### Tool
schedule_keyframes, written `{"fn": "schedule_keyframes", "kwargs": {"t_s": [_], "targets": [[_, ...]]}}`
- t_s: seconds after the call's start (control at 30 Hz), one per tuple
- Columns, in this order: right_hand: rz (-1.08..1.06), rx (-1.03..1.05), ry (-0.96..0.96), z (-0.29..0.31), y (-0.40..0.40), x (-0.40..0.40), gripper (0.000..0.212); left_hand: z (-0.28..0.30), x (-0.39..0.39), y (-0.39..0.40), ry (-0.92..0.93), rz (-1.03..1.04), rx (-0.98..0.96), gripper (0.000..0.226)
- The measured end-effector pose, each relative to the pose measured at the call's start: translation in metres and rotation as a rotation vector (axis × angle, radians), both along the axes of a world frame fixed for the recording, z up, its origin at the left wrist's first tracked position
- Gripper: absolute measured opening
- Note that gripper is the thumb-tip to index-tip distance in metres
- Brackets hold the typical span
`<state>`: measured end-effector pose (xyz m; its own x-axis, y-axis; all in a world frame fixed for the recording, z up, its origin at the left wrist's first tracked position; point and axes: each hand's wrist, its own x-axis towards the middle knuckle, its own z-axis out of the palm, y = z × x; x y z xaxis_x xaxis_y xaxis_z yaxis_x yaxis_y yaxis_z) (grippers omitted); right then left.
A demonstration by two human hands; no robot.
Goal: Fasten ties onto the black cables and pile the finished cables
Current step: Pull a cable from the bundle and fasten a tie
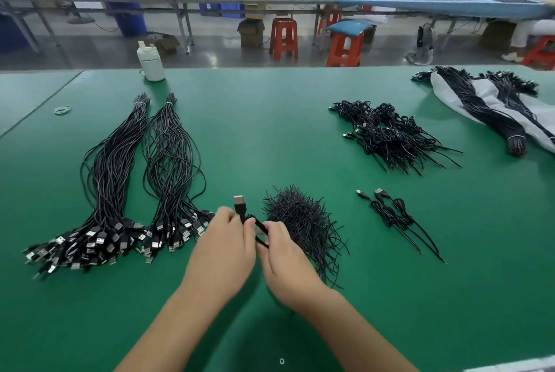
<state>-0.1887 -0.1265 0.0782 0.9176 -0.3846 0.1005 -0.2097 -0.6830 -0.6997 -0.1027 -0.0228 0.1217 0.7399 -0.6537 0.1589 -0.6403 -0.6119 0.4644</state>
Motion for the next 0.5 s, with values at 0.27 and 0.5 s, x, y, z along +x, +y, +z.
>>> {"fn": "schedule_keyframes", "kwargs": {"t_s": [0.27,0.5], "targets": [[0.027,-0.094,0.087,0.002,0.000,-0.003,0.028,-0.014,0.019,0.001,0.339,-0.141,-0.198,0.013],[0.066,0.197,0.142,-0.008,0.003,0.003,0.033,-0.020,0.030,-0.003,0.274,-0.195,-0.030,0.015]]}}
